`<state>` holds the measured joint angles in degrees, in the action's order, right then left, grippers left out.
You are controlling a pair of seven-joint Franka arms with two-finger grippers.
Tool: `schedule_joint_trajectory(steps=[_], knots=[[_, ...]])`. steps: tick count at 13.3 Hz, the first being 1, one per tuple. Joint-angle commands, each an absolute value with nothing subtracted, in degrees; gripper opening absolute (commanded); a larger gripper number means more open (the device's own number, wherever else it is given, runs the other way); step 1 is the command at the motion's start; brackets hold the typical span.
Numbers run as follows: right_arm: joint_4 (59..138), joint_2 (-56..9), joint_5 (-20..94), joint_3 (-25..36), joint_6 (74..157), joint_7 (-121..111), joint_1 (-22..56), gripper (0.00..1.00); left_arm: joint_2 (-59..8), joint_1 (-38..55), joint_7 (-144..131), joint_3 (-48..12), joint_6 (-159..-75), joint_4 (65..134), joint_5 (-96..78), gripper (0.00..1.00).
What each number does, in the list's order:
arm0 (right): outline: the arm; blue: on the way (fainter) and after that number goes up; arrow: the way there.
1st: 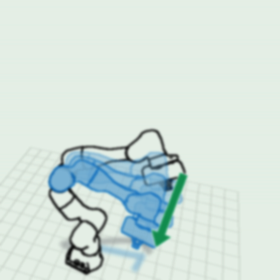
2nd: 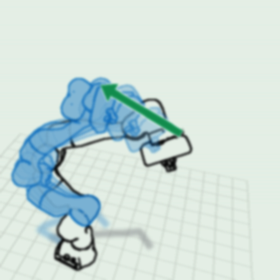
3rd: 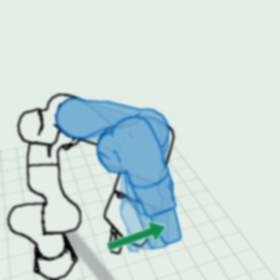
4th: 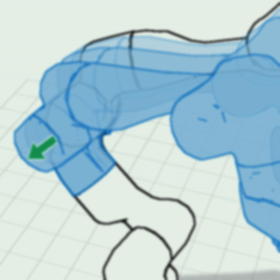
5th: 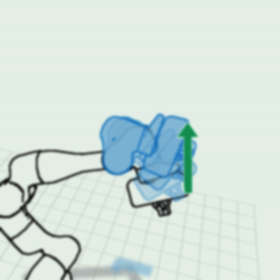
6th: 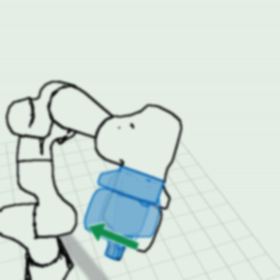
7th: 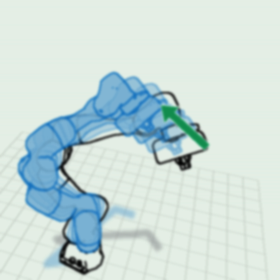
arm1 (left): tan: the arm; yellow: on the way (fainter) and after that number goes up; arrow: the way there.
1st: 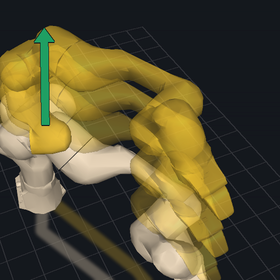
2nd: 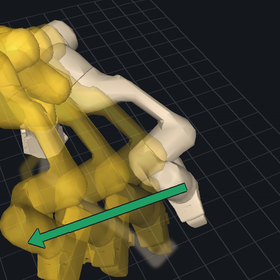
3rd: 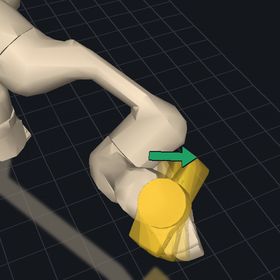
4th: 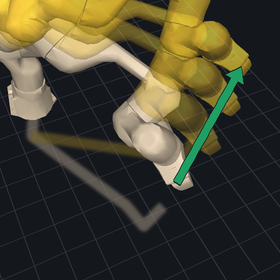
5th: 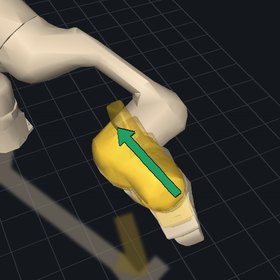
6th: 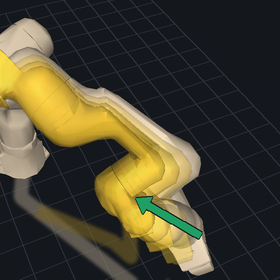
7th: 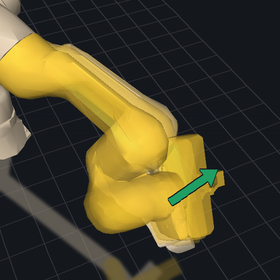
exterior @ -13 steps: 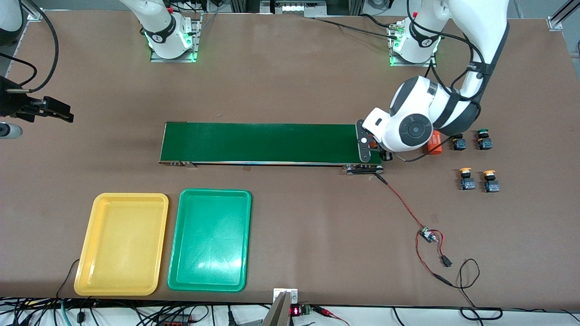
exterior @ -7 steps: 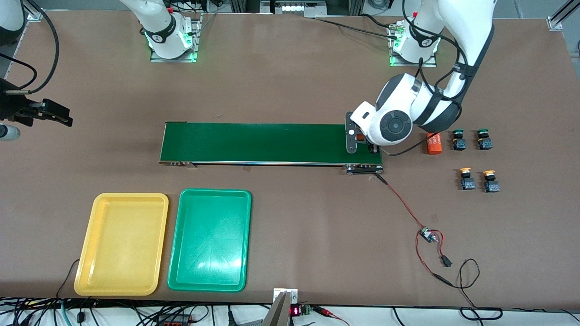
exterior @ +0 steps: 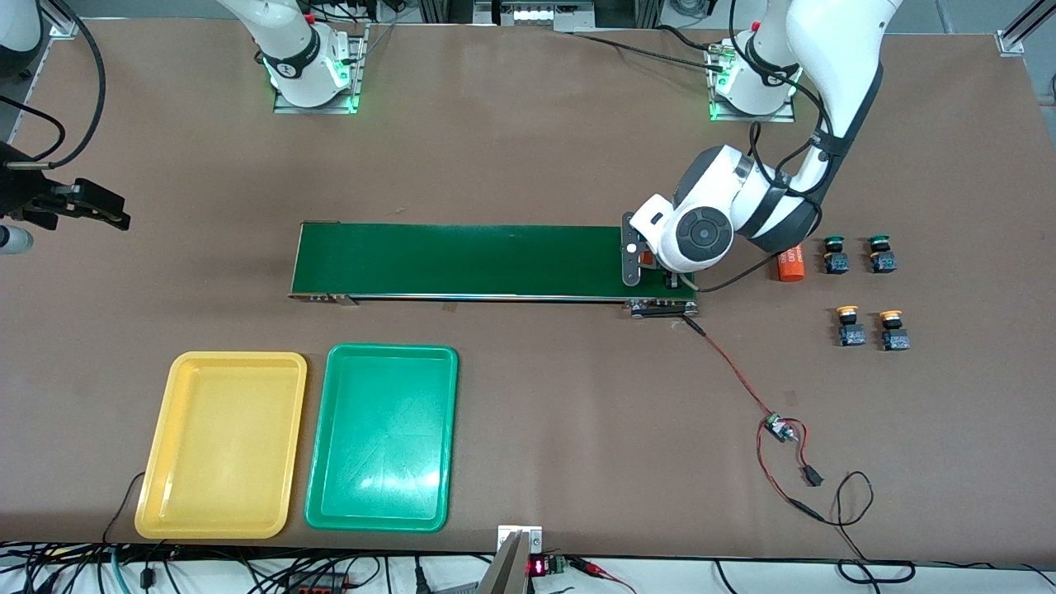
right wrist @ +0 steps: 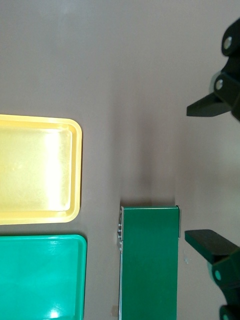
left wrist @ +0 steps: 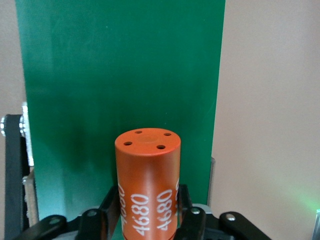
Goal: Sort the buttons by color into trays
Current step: 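Move the left gripper back and grasp a yellow-cap button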
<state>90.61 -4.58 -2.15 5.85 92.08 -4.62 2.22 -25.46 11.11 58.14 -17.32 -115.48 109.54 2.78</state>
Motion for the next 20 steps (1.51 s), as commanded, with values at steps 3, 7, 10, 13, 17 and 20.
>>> schedule_joint_trajectory(steps=[3,7,10,13,17,20], knots=[[89.91,-3.52,-1.93,5.8,91.14,-4.31,2.02,1.0,-18.05,9.59,59.68,-15.83,-115.4,107.85,4.22,1.0],[89.91,-3.43,-1.93,5.54,90.97,-4.22,2.11,1.0,-14.32,1.16,58.98,-12.5,-116.8,107.14,4.13,1.0],[90.09,-3.43,-1.85,5.54,90.97,-4.04,2.11,1.0,-16.16,-1.92,58.81,-5.38,-120.06,107.23,3.7,1.0],[90.09,-3.43,-1.85,5.36,90.97,-3.87,2.29,1.0,-19.59,-3.51,44.46,-2.56,-119.88,107.31,3.25,1.0],[90.09,-3.52,-1.85,5.45,90.97,-3.87,2.2,1.0,-23.54,-5.62,16.13,-0.62,-120.58,107.14,3.08,1.0],[90.09,-3.43,-1.85,5.45,90.79,-3.96,2.11,1.0,-26.97,-7.64,12.92,0.44,-125.66,107.05,3.16,1.0]])
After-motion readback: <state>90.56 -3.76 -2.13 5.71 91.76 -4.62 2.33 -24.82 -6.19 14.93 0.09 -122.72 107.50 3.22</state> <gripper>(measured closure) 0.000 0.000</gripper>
